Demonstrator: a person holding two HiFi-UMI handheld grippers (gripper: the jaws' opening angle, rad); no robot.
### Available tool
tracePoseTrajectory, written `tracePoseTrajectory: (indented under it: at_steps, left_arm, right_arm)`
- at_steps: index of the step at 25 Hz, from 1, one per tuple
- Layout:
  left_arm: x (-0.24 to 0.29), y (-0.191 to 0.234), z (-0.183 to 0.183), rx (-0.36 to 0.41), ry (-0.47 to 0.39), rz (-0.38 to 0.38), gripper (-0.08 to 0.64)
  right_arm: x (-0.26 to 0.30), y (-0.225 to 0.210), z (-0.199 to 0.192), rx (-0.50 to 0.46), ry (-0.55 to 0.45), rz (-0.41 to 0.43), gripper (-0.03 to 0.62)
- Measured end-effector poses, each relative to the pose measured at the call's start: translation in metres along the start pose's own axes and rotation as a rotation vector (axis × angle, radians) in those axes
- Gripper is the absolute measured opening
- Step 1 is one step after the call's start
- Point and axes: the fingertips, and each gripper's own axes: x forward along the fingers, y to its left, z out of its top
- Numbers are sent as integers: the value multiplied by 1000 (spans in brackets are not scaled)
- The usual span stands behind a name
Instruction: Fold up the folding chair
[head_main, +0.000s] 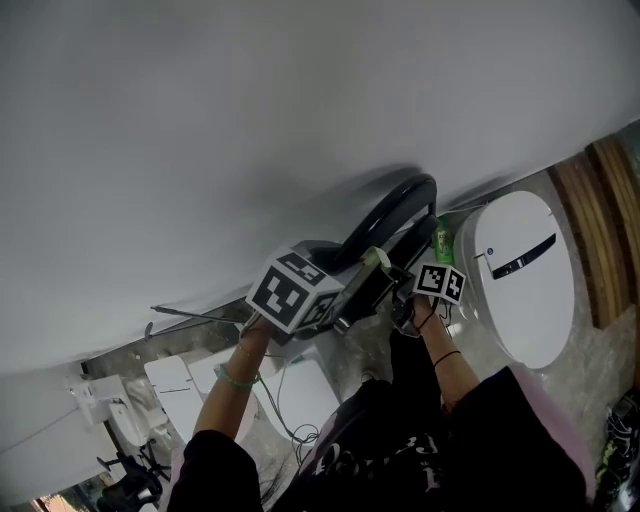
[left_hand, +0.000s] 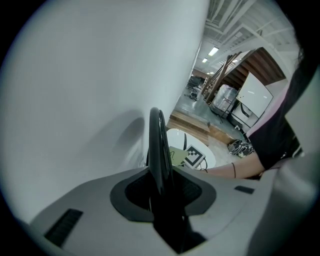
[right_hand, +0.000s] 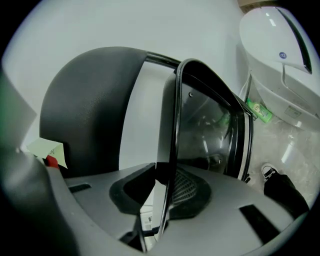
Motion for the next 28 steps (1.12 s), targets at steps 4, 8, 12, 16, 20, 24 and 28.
tracePoseTrajectory:
  at_steps: [4, 8, 12, 16, 20, 24, 28]
  left_arm:
    - [-1, 20, 2, -13, -1, 13, 98]
    - [-2, 36, 4, -5, 16, 25, 100]
    - [-1, 38, 6, -5, 0, -9, 100]
    - [-2, 36, 7, -13, -58, -13, 100]
    - [0, 37, 6, 55, -53, 73, 103]
    - [-1, 45, 1, 35, -66, 131, 158]
    - [-9, 49, -6, -45, -116, 124, 206]
  right_arm:
    - [13, 5, 5, -4, -6, 9, 77]
    - [24, 9, 11, -6, -16, 2, 76]
    - [25, 9, 12, 6, -39, 10, 75]
    - [21, 11, 9, -48, -13, 10, 77]
    - [21, 12, 8, -77, -7, 23, 81]
    - [20, 7, 2, -146, 29, -21, 130]
    - [-1, -6, -7, -179, 32, -64, 170]
